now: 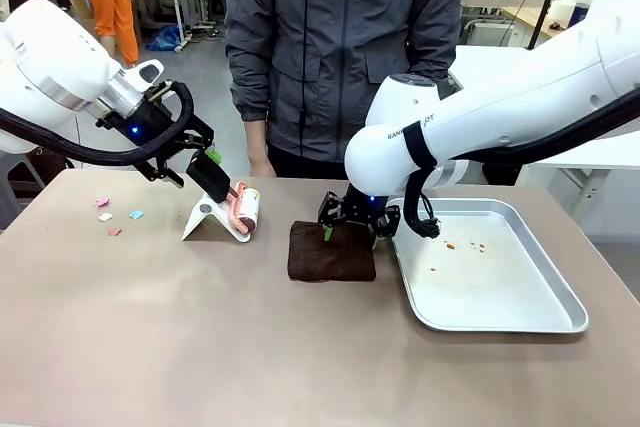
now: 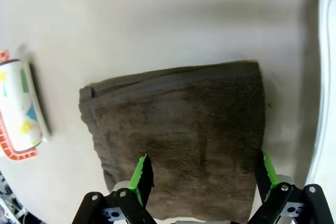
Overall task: Clean the surface of the table.
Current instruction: Hold the Lint Roller with your left hand and the towel with your right hand.
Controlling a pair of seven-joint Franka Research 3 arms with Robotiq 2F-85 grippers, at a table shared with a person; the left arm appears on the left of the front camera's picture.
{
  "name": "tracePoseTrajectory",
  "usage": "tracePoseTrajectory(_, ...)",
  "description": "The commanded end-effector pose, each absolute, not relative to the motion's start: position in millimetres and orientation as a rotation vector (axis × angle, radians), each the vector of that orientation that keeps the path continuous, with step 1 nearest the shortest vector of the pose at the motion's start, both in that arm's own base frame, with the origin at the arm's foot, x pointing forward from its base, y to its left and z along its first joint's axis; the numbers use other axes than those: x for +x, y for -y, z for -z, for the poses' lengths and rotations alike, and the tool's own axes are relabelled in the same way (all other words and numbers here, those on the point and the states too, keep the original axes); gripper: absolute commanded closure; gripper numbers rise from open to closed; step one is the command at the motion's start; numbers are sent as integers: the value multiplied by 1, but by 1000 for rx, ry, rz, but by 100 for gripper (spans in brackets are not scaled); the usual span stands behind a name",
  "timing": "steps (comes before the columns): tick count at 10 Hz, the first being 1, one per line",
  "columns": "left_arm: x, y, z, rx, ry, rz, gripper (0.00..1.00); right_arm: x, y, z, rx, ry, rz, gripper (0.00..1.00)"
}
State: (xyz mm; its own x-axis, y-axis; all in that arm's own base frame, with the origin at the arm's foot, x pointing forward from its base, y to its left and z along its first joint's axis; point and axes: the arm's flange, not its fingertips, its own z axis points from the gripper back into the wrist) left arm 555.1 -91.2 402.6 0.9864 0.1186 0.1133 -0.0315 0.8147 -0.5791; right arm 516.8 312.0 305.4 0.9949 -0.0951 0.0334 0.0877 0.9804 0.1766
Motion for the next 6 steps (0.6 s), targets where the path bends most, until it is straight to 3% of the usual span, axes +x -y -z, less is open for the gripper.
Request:
tracePoseTrajectory(1,553,90,-399,-640,153,-62,0,520,-318,-307,94,51,118,0)
tracePoseTrajectory(6,554,90,-398,-650,155,-54,0,520,-318,-300,72,46,89,0)
